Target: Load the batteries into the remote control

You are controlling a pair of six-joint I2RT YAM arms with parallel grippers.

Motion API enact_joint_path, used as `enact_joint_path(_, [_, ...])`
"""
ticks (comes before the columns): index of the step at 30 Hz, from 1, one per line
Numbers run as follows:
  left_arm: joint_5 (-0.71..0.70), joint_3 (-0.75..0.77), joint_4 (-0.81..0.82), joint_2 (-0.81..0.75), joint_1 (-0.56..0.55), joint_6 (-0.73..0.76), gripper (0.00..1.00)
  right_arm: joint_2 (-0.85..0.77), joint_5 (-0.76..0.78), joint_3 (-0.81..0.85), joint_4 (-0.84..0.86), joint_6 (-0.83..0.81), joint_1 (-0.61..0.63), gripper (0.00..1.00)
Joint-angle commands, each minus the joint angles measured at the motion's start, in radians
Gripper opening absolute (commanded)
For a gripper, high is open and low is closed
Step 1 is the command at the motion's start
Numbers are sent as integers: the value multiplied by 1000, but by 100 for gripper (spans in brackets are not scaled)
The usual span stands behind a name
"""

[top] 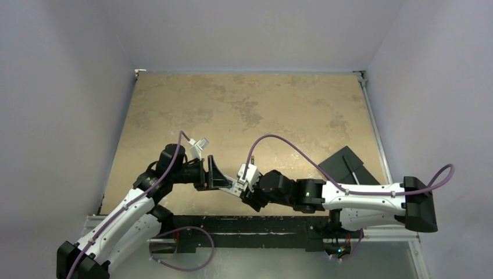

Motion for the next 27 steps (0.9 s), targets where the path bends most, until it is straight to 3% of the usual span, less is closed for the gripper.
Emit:
enact_joint_path(1, [96,-43,152,-25,-1,-104,73,-39,-4,-8,89,-48,7,0])
enact_joint_path(11, [137,-83,245,-36,-1,-179,59,-19,-9,18,95,-72,20,0])
enact_joint_path(19, [135,-86,234,-55,-1,-178,31,-14,-2,21,94,-70,24,0])
enact_joint_path(21, [134,-94,233,-56,-1,-178,19,-17,0,19,93,-70,25,0])
enact_joint_path(23, [132,-100,232,-56,-1,-176,0,-21,5,21,90,-70,26,0])
enact_joint_path(25, [128,-105,230,-56,-1,-175,0,-27,15,18,87,-69,26,0])
enact_joint_path(27, [124,-108,231,-58,-1,-178,0,-32,18,17,82,-70,26,6])
